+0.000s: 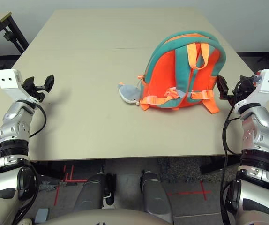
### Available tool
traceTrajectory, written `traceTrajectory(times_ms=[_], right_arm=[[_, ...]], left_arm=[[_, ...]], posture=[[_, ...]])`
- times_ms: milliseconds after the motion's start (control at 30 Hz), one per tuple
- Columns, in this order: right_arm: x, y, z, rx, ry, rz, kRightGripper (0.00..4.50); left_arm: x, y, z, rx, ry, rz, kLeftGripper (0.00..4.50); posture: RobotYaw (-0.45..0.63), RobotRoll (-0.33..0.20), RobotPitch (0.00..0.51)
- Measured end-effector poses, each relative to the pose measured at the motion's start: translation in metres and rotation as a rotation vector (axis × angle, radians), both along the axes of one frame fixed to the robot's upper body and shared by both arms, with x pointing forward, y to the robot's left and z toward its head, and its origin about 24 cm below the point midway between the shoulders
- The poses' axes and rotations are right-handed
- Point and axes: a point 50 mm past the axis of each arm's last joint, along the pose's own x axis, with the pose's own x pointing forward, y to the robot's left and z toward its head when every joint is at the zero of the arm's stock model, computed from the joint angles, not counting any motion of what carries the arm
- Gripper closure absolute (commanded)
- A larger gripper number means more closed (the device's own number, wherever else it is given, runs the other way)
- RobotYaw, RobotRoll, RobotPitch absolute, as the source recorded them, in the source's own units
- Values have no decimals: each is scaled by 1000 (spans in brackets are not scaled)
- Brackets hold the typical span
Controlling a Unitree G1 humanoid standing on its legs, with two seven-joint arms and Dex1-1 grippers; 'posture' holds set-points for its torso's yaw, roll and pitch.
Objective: Put the pencil case into the backpack and zip it.
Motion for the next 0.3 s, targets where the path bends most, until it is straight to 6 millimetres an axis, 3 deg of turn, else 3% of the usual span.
traceTrajectory(times_ms=[300], right_arm=[[2,4,-3,-11,8,11,18]], left_arm=[[-1,5,-6,-3,17,19,0]], posture=[[-119,0,126]])
